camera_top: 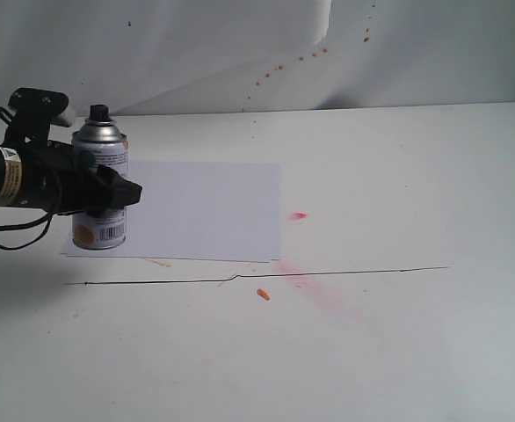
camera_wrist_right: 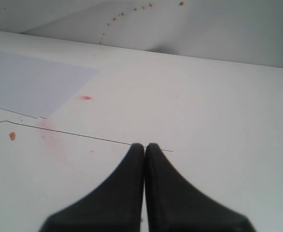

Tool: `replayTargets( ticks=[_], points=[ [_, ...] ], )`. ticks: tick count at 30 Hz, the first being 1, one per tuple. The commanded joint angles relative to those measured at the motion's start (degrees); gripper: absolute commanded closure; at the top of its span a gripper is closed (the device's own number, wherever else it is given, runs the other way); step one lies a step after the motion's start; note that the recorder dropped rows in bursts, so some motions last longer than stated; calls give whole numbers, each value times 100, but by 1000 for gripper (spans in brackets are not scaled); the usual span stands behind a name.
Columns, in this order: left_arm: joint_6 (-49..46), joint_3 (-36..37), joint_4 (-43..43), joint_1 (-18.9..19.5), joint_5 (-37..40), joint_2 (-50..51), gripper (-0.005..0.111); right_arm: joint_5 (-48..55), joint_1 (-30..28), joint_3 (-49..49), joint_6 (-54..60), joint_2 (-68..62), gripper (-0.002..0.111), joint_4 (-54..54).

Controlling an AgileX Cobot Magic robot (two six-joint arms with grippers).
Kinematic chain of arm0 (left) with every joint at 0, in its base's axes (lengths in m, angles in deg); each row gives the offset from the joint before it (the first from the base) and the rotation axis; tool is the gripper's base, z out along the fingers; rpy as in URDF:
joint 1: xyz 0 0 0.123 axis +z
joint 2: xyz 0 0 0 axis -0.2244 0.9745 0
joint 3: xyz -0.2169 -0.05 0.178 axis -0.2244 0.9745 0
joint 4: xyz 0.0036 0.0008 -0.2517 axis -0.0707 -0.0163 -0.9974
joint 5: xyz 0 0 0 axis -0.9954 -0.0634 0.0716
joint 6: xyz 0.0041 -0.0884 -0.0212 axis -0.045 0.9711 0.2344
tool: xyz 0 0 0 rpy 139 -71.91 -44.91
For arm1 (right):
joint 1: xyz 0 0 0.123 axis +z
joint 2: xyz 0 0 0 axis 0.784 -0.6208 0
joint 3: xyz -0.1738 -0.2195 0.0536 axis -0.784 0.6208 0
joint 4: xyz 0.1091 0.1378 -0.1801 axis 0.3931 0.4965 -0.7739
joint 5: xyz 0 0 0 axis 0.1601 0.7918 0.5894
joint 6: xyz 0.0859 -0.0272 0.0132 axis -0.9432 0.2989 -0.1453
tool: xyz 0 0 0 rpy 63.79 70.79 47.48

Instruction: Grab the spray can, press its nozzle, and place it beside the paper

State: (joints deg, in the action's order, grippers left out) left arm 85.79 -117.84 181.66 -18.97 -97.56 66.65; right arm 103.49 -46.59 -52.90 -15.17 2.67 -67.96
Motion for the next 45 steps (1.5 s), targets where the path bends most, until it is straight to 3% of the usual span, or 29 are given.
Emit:
replayTargets(
  ticks=[1, 4, 7, 10, 13, 17, 20, 25, 33, 36, 45],
  points=[
    [74, -4, -101, -22, 26, -76, 107, -26, -40, 24, 7, 37, 108, 4],
    [-505, 141, -422, -22, -29, 67, 107, -26, -40, 24, 7, 37, 108, 4],
    [-2757, 496, -1335, -22, -58, 347, 107, -26, -40, 24, 7, 37, 108, 4],
    [-3439, 607, -1428, -22, -70, 499, 107, -26, -40, 24, 7, 37, 108, 4],
    [-3376, 607, -887, -22, -331, 503, 107, -26, -40, 24, 7, 37, 108, 4],
    [-2471, 449, -101, -22, -272, 503, 107, -26, -40, 24, 7, 37, 108, 4],
    [-2344, 235, -101, -22, -126, 503, 107, -26, -40, 24, 7, 37, 108, 4],
    [-1799, -327, -101, -22, -520, 503, 107, -26, -40, 24, 7, 37, 108, 4],
    [-1250, -540, -101, -22, -360, 503, 107, -26, -40, 24, 7, 37, 108, 4],
    [-983, -540, -101, -22, -629, 503, 107, -26, -40, 24, 7, 37, 108, 4],
    [1685, -653, -101, -22, -2024, 503, 107, -26, -40, 24, 7, 37, 108, 4]
  ],
)
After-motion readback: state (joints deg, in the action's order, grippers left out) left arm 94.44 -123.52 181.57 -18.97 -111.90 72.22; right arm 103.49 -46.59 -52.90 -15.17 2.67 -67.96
